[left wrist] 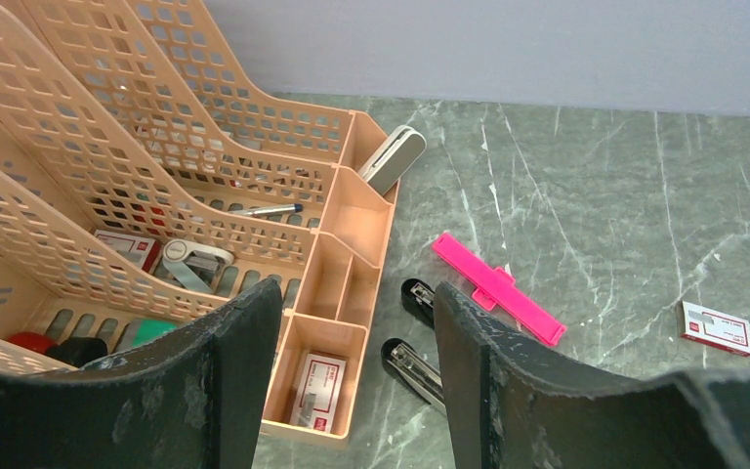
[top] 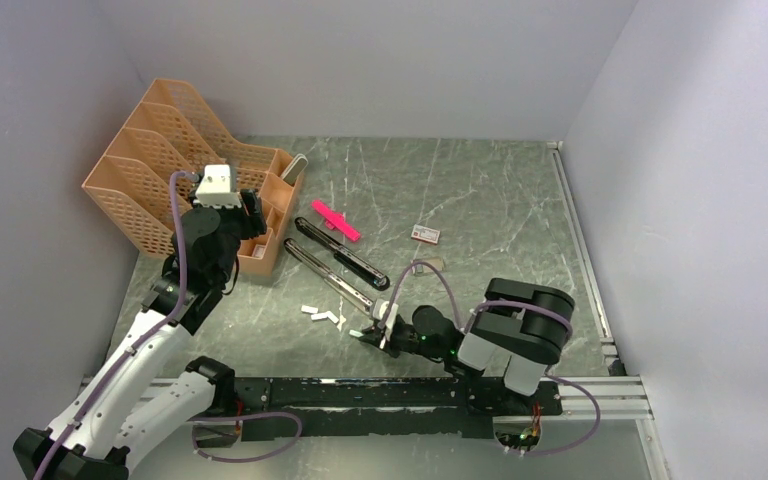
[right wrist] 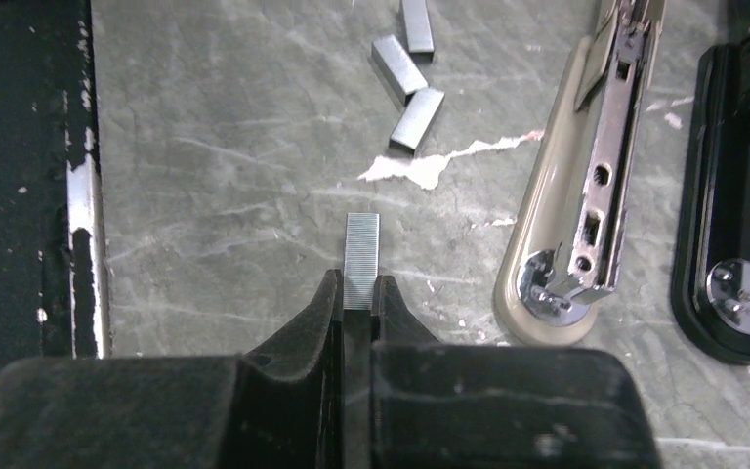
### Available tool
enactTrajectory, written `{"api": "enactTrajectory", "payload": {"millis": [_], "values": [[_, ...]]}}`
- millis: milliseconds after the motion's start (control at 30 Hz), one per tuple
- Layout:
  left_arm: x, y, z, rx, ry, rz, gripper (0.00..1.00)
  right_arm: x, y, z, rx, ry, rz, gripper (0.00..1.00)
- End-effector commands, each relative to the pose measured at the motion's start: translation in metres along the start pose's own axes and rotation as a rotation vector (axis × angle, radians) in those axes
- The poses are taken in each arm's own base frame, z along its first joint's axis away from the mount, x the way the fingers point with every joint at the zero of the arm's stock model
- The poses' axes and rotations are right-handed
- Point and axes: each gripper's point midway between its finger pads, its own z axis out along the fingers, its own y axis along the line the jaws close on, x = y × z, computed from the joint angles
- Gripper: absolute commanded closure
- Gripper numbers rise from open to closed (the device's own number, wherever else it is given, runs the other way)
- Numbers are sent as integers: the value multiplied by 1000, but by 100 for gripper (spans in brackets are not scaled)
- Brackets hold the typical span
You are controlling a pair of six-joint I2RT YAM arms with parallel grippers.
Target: Load the staples into the stapler
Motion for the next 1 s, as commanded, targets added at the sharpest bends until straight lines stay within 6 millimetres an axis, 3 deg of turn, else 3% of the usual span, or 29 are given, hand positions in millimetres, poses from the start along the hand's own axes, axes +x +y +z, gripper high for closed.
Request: {"api": "enactTrajectory", "payload": {"millis": [0,367,533,767,967], "values": [[-16,2,-3,-1,-33,-15,37,-30,-4,3,5,-71,-16,100],[-17,1,-3,3,-29,-32,36,-103,-34,0,122,-152,-45,100],[-12,-8,-2,40,6,-82,33,-118,-57,-5,207,-102,33,100],[16,-45,4,167,141,-258,34,-127,-74,-8,242,-51,72,100],[22,-62,15,212,231,-243,34,-134,-85,-12,278,-39,120,100]]}}
